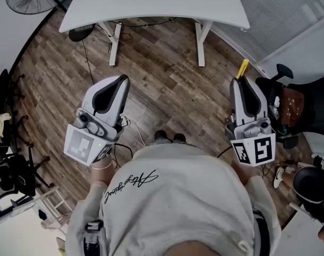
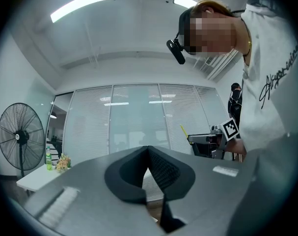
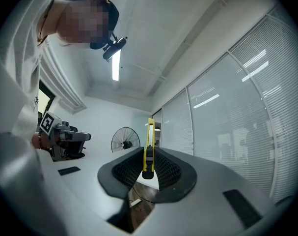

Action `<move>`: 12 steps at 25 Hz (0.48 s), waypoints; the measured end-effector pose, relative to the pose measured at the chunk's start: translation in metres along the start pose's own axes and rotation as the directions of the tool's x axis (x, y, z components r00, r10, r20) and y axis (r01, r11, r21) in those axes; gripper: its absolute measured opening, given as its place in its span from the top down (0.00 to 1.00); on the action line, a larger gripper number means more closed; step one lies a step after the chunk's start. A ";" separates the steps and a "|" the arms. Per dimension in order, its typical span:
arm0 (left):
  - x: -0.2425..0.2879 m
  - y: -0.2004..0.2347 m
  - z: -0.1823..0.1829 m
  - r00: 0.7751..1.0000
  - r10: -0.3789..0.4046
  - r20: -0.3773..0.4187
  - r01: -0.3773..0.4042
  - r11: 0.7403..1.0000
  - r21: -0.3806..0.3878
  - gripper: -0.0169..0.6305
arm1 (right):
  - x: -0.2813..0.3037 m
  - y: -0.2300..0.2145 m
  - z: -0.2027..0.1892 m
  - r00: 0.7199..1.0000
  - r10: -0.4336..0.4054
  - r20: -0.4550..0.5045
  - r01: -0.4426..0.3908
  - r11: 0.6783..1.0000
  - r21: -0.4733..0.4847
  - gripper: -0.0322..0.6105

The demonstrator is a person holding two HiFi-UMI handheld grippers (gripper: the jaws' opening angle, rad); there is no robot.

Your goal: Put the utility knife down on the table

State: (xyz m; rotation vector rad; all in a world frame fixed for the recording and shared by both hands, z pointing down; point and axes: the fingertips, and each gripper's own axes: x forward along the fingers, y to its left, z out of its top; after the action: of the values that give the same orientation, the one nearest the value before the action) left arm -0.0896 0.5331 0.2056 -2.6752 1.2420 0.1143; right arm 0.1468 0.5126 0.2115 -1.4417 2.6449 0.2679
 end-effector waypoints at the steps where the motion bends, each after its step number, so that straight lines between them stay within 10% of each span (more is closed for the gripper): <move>1: -0.003 0.003 0.000 1.000 0.002 0.000 -0.002 1.000 -0.001 0.98 | 0.002 0.003 0.000 1.000 0.001 0.001 -0.001 1.000 0.001 0.84; 12: -0.037 0.032 -0.010 1.000 -0.025 0.002 0.025 0.999 -0.026 0.98 | 0.020 0.048 -0.008 1.000 -0.014 -0.021 0.014 1.000 0.006 0.84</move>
State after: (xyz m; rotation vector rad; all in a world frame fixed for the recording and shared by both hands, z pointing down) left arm -0.1374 0.5385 0.2166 -2.7110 1.2149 0.1295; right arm 0.0958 0.5198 0.2204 -1.4687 2.6483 0.2449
